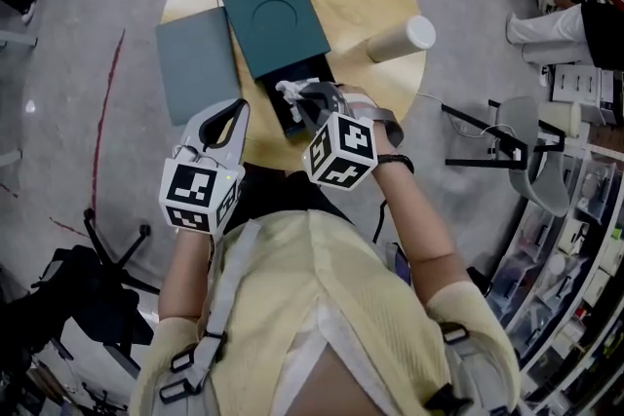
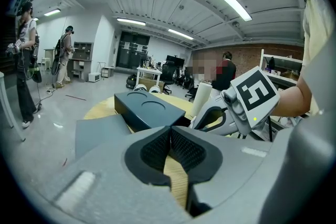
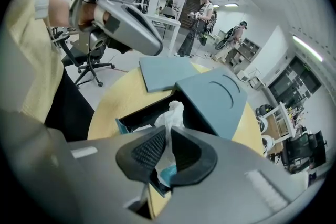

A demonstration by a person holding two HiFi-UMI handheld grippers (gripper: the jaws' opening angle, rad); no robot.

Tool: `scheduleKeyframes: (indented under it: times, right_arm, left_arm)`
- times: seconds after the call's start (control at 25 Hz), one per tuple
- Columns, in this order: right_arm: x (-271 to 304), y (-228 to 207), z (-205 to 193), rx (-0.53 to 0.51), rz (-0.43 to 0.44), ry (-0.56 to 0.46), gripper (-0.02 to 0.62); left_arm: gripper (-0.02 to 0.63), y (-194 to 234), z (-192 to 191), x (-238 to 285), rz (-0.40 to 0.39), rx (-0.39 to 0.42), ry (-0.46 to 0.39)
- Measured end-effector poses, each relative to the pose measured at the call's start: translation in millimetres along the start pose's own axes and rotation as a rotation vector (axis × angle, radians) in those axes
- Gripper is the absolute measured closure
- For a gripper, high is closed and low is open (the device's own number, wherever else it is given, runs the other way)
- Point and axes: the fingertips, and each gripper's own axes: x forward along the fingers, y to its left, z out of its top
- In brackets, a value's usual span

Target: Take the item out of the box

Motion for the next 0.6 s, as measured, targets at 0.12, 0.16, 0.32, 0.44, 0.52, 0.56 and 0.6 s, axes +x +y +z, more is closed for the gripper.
scheduleKeyframes:
  times: [0.12, 0.16, 0.32, 0.44, 0.52, 0.56, 0.6]
  right_arm:
    - [-13.6, -2.5, 5.7, 0.005, -0.032, -0.030, 0.560]
    - [-18.5, -3.5, 7.9, 0.008, -0.045, -0.041, 0.561]
    - [-42.0, -7.2, 17.3, 0.020, -0.103, -0.092, 0.561]
    - [-60.0, -8.4, 23.8, 0.019, -0.149, -0.128, 0.561]
    - [-70.8, -8.3, 26.1, 0.015, -0.177, -0.147, 0.563]
    - [-75.7, -8.0, 27.0, 0.013, -0.188, -0.156, 0.563]
    - [-80.4, -7.6, 27.8, 0.011, -0.198, -0.165, 0.563]
  left_arm:
    - [0.601, -4.1, 5.4, -6.8, 0.013, 0.016, -0.012]
    - [0.601, -5.1, 7.7, -9.2, 0.017, 0.021, -0.017]
    - [0.604, -10.3, 18.8, -18.3, 0.029, 0.037, -0.047]
    - [0.605, -14.4, 26.5, -25.0, 0.036, 0.053, -0.067]
    - [0.604, -18.0, 30.3, -28.9, 0.041, 0.064, -0.074]
    - [0.604, -20.1, 32.0, -30.8, 0.042, 0.068, -0.078]
    - [0.604, -22.4, 33.8, -32.6, 0.042, 0.071, -0.083]
